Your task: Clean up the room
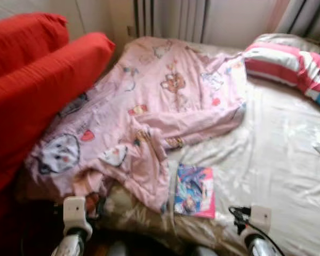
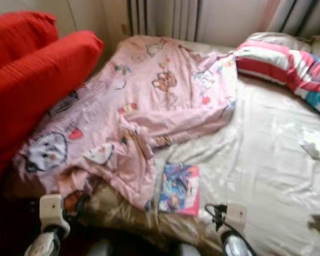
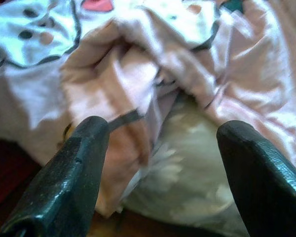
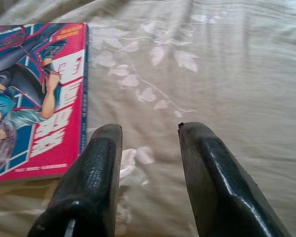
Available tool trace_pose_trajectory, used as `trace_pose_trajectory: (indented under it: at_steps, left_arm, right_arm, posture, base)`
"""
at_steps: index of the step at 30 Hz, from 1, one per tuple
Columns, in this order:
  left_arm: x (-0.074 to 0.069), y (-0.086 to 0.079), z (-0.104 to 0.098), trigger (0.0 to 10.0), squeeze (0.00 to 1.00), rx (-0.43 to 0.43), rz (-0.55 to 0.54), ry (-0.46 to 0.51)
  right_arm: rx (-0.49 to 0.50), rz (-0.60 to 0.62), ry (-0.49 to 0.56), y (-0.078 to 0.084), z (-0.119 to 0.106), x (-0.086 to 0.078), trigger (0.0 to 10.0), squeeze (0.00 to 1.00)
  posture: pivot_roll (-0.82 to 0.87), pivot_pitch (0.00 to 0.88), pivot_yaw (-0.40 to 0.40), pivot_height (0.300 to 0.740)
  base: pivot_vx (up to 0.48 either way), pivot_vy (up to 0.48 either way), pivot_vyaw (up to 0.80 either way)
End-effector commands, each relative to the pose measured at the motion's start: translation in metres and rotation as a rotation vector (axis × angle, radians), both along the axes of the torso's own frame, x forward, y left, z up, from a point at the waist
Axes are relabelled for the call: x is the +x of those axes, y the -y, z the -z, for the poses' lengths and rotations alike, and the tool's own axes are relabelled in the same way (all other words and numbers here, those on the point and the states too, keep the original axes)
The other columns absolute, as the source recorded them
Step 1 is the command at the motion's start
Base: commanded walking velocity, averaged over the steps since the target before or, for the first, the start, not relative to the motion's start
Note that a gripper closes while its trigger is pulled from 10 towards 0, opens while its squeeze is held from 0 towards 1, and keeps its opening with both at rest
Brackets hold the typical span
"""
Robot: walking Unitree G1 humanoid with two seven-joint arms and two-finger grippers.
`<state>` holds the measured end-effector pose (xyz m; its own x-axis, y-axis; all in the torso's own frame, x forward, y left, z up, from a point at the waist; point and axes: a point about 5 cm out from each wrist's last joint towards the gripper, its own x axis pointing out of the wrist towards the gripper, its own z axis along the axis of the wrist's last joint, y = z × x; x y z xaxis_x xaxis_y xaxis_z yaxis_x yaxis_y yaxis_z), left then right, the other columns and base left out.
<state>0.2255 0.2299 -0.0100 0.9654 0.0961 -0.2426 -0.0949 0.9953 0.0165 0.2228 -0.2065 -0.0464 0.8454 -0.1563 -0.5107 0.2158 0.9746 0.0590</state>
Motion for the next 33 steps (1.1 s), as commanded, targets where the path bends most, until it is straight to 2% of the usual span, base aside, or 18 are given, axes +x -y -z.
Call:
trace_pose_trajectory:
  at_steps: [1, 9, 18, 24, 28, 29, 30, 31, 33]
  left_arm:
    - [-0.006, -0.007, 0.002, 10.0, 0.0, 0.01, -0.018, -0.022]
    - [-0.004, -0.007, 0.001, 10.0, 0.0, 0.01, -0.019, -0.016]
    - [-0.002, -0.007, -0.001, 10.0, 0.0, 0.012, -0.013, -0.008]
    - [-0.002, -0.009, -0.005, 10.0, 0.0, 0.019, 0.0, 0.002]
    - [-0.001, -0.009, -0.008, 10.0, 0.0, 0.026, 0.01, 0.009]
    - [-0.001, -0.01, -0.009, 10.0, 0.0, 0.034, 0.013, 0.011]
    - [-0.001, -0.011, -0.009, 10.0, 0.0, 0.039, 0.014, 0.011]
    - [-0.002, -0.013, -0.009, 10.0, 0.0, 0.044, 0.013, 0.009]
    - [-0.003, -0.014, -0.01, 10.0, 0.0, 0.045, 0.013, 0.008]
  right_arm:
    - [0.002, 0.009, 0.006, -0.002, 0.0, 0.0, 10.0, 0.0]
    - [0.0, 0.007, -0.001, 0.0, -0.001, 0.003, 10.0, 0.0]
    - [0.007, -0.002, 0.013, -0.003, -0.003, 0.005, 10.0, 0.0]
    - [0.069, 0.049, 0.056, -0.002, -0.01, 0.015, 10.0, 0.0]
    - [0.162, 0.145, 0.141, 0.005, -0.022, 0.03, 10.0, 0.0]
    - [0.19, 0.165, 0.196, 0.007, -0.03, 0.038, 10.0, 0.71]
    - [0.208, 0.172, 0.231, 0.007, -0.035, 0.043, 10.0, 1.0]
    - [0.228, 0.174, 0.281, 0.007, -0.043, 0.05, 10.0, 1.0]
    - [0.231, 0.17, 0.311, 0.007, -0.049, 0.056, 10.0, 1.0]
  posture:
    - [0.06, 0.143, -0.005, 0.649]
    - [0.05, 0.142, -0.004, 0.649]
    - [0.05, 0.157, 0.008, 0.589]
    - [0.06, 0.187, 0.024, 0.589]
    - [0.08, 0.202, 0.038, 0.589]
    - [0.09, 0.204, 0.043, 0.589]
    - [0.09, 0.205, 0.045, 0.589]
    - [0.09, 0.206, 0.047, 0.589]
    - [0.09, 0.207, 0.048, 0.589]
  base:
    - [0.0, 0.0, 0.0]
    - [0.0, 0.0, 0.0]
    - [0.0, 0.0, 0.0]
    - [0.0, 0.0, 0.0]
    - [0.0, 0.0, 0.0]
    - [0.0, 0.0, 0.0]
    - [0.0, 0.0, 0.0]
    - [0.0, 0.0, 0.0]
    - [0.0, 0.0, 0.0]
